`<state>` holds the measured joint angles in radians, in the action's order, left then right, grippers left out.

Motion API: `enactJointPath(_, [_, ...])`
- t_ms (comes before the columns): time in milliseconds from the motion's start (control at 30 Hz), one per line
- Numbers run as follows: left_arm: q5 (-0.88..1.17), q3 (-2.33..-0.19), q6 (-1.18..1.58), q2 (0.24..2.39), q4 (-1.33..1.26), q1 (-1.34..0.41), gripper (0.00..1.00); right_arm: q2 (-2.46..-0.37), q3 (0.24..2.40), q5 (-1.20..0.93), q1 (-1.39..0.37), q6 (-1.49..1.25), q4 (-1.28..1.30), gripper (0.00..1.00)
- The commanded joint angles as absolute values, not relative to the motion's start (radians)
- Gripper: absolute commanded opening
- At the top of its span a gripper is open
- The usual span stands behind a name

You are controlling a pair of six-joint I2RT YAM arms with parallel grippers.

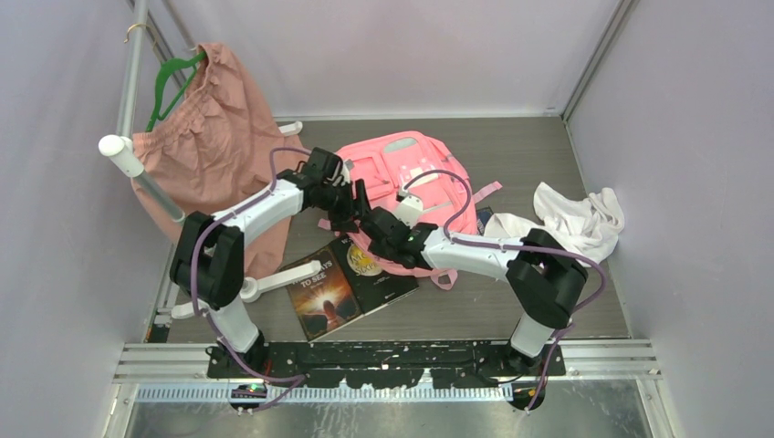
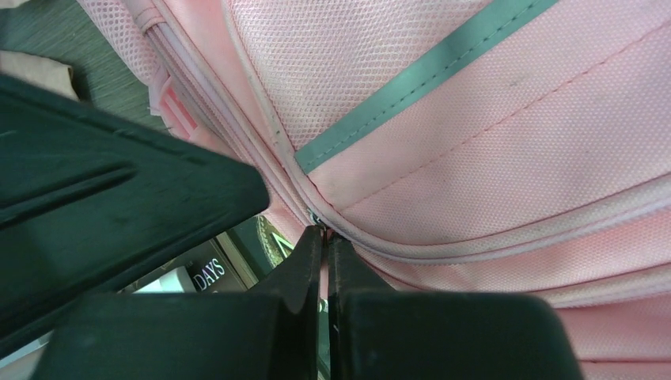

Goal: Pack the student bag
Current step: Zip the student bag at the center of the board.

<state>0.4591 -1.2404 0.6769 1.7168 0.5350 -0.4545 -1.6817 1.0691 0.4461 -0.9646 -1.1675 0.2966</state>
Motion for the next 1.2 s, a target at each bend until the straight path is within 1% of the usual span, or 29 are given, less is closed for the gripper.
enactJointPath(0, [0.495,-1.294,0.693,1.751,0.463,-0.475,0.59,-1.645,1.066,0.451,-0.958,-1.135,0.303,0.01])
enactJointPath(133, [0.504,-1.300,0.707,1.770,0.425,-0.479,0.52,-1.630,1.058,0.443,-0.957,-1.125,0.295,0.01])
enactJointPath(233, [0.501,-1.322,0.703,1.805,0.435,-0.479,0.44,-1.613,1.049,0.449,-0.959,-1.119,0.296,0.01])
enactJointPath(367, [0.489,-1.338,0.698,1.836,0.429,-0.479,0.39,-1.596,1.043,0.448,-0.958,-1.110,0.304,0.01])
enactJointPath(400, [0.493,-1.340,0.703,1.840,0.422,-0.479,0.34,-1.594,1.042,0.449,-0.958,-1.108,0.307,0.01])
enactJointPath(433, [0.500,-1.342,0.706,1.844,0.412,-0.479,0.27,-1.592,1.041,0.448,-0.959,-1.104,0.308,0.01])
enactJointPath(500, [0.506,-1.344,0.710,1.850,0.409,-0.479,0.07,-1.589,1.041,0.457,-0.959,-1.093,0.323,0.01])
enactJointPath(533, [0.507,-1.346,0.709,1.850,0.413,-0.479,0.01,-1.585,1.040,0.457,-0.957,-1.085,0.329,0.01])
enactJointPath(767, [0.485,-1.352,0.663,1.809,0.462,-0.468,0.00,-1.525,1.031,0.379,-0.905,-0.973,0.395,0.01])
enactJointPath(933, [0.509,-1.334,0.636,1.783,0.481,-0.431,0.00,-1.480,1.042,0.355,-0.870,-0.866,0.525,0.01])
enactJointPath(1033, [0.543,-1.318,0.634,1.761,0.471,-0.400,0.00,-1.424,1.006,0.399,-0.845,-0.837,0.576,0.01])
enactJointPath(1167, [0.543,-1.329,0.602,1.736,0.494,-0.377,0.00,-1.343,0.936,0.358,-0.754,-0.808,0.565,0.01])
